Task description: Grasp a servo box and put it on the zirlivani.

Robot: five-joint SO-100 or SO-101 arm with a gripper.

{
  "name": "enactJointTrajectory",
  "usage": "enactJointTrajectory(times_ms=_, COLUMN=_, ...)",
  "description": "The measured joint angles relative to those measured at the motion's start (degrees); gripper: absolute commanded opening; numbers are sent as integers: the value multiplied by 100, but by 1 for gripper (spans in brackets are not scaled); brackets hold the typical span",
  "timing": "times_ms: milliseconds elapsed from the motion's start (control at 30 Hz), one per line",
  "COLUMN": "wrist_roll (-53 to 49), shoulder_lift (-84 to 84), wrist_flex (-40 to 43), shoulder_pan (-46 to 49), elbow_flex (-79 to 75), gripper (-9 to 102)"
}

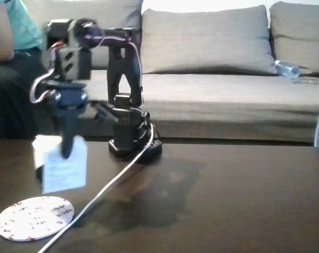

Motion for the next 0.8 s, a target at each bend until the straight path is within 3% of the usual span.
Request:
enactJointTrajectory(times_ms=167, wrist_roll=633, shoulder_lift=-835, wrist_flex=114, shoulder_pan=0, elbow_flex=-1081, gripper=6)
enactJointTrajectory(times_ms=433, wrist_roll=1354, shoulder_lift=-2030, wrist_flex=1002, shoulder_pan=255, elbow_flex=-2918, gripper=6)
enactJointTrajectory(times_ms=800, wrist_roll=1494, shoulder_lift=-3278, wrist_flex=1195, shoulder_pan=765, elbow_flex=-3894, gripper=6)
